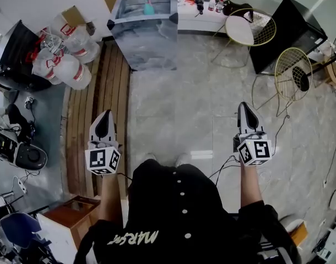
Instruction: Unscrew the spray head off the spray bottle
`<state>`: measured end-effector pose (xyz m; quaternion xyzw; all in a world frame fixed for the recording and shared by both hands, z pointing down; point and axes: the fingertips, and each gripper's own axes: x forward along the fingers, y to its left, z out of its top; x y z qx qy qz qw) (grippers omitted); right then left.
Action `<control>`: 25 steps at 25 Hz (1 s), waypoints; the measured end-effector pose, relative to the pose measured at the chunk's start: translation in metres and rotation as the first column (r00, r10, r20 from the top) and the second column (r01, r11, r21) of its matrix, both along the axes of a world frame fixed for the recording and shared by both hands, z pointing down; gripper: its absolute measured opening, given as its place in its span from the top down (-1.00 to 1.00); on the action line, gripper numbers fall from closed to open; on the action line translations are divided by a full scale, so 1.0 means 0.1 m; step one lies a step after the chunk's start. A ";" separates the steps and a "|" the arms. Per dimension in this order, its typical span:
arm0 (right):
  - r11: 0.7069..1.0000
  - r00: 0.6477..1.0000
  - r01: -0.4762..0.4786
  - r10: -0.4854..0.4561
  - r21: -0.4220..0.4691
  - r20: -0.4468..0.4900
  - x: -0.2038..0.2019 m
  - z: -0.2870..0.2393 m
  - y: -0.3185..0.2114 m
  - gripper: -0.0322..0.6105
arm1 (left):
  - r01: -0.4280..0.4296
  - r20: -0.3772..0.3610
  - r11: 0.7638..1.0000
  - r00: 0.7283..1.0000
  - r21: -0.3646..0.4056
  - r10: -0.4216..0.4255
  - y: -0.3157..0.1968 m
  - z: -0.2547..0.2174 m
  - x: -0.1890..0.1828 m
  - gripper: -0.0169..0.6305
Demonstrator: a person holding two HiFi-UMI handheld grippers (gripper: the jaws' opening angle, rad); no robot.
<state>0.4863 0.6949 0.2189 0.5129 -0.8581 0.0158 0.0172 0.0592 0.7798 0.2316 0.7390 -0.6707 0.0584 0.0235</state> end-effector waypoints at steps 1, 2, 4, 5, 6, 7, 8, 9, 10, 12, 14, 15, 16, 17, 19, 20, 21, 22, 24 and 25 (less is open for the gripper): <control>1.000 1.000 0.008 -0.008 0.001 0.000 0.04 -0.01 -0.03 0.86 | 0.006 -0.002 1.000 1.000 0.001 -0.006 0.00 0.00 0.05 0.87; 1.000 1.000 0.015 -0.015 0.003 0.000 0.07 -0.02 -0.07 0.86 | 0.012 -0.002 1.000 1.000 0.003 -0.012 -0.01 0.00 0.09 0.87; 1.000 1.000 0.020 -0.020 0.009 0.004 0.13 -0.04 -0.15 0.86 | 0.017 -0.004 1.000 1.000 0.005 -0.017 -0.05 -0.01 0.15 0.87; 1.000 1.000 0.021 -0.021 0.012 0.006 0.15 -0.06 -0.20 0.86 | 0.018 -0.005 1.000 1.000 0.006 -0.018 -0.08 -0.01 0.18 0.87; 1.000 1.000 0.022 -0.022 0.015 0.007 0.15 -0.06 -0.25 0.86 | 0.019 -0.005 1.000 1.000 0.006 -0.019 -0.10 0.00 0.19 0.87; 1.000 1.000 0.024 -0.024 0.017 0.007 0.15 -0.06 -0.29 0.86 | 0.020 -0.005 1.000 1.000 0.005 -0.020 -0.13 0.01 0.20 0.87; 1.000 1.000 0.024 -0.024 0.018 0.006 0.14 -0.05 -0.34 0.86 | 0.021 -0.005 1.000 1.000 0.004 -0.021 -0.17 0.02 0.20 0.87; 1.000 1.000 0.022 -0.022 0.019 0.004 0.13 -0.04 -0.39 0.86 | 0.021 -0.006 1.000 1.000 0.003 -0.021 -0.21 0.04 0.19 0.87; 1.000 1.000 0.017 -0.017 0.023 -0.001 0.12 -0.03 -0.45 0.86 | 0.022 -0.007 1.000 1.000 0.002 -0.022 -0.26 0.06 0.17 0.87; 0.999 1.000 0.009 -0.008 0.033 -0.009 0.11 -0.04 -0.58 0.86 | 0.024 -0.012 1.000 1.000 0.000 -0.024 -0.40 0.10 0.13 0.87; 0.999 1.000 0.004 -0.004 0.041 -0.008 0.10 -0.08 -0.73 0.86 | 0.025 -0.015 1.000 1.000 0.000 -0.025 -0.58 0.12 0.08 0.87; 0.999 1.000 0.002 -0.001 0.044 -0.007 0.09 -0.11 -0.82 0.86 | 0.024 -0.016 1.000 1.000 0.002 -0.024 -0.67 0.12 0.05 0.87; 0.999 1.000 0.000 0.000 0.048 -0.008 0.06 -0.13 -0.91 0.86 | 0.023 -0.017 1.000 1.000 0.005 -0.023 -0.78 0.11 0.02 0.87; 0.999 1.000 -0.001 0.001 0.051 -0.010 0.03 -0.16 -1.00 0.86 | 0.021 -0.017 1.000 1.000 0.010 -0.021 -0.88 0.09 -0.02 0.87; 0.998 1.000 -0.003 0.004 0.057 -0.013 -0.04 -0.21 -1.19 0.86 | 0.017 -0.018 1.000 1.000 0.024 -0.017 -1.11 0.03 -0.11 0.87; 0.998 1.000 -0.006 0.006 0.060 -0.012 -0.08 -0.24 -1.30 0.86 | 0.016 -0.018 0.999 1.000 0.031 -0.015 -1.23 0.00 -0.15 0.87; 0.998 1.000 -0.008 0.009 0.063 -0.008 -0.12 -0.26 -1.40 0.86 | 0.014 -0.018 0.999 1.000 0.038 -0.013 -1.35 -0.03 -0.19 0.87; 0.998 1.000 -0.010 0.011 0.066 -0.005 -0.16 -0.29 -1.50 0.86 | 0.011 -0.018 0.999 1.000 0.044 -0.011 -1.46 -0.06 -0.24 0.87; 0.997 1.000 -0.013 0.013 0.070 -0.001 -0.28 -0.33 -1.68 0.86 | 0.005 -0.016 0.999 1.000 0.051 -0.004 -1.67 -0.10 -0.33 0.87; 0.997 1.000 -0.013 0.013 0.070 0.000 -0.34 -0.35 -1.77 0.86 | 0.002 -0.015 0.999 1.000 0.052 -0.001 -1.77 -0.11 -0.38 0.87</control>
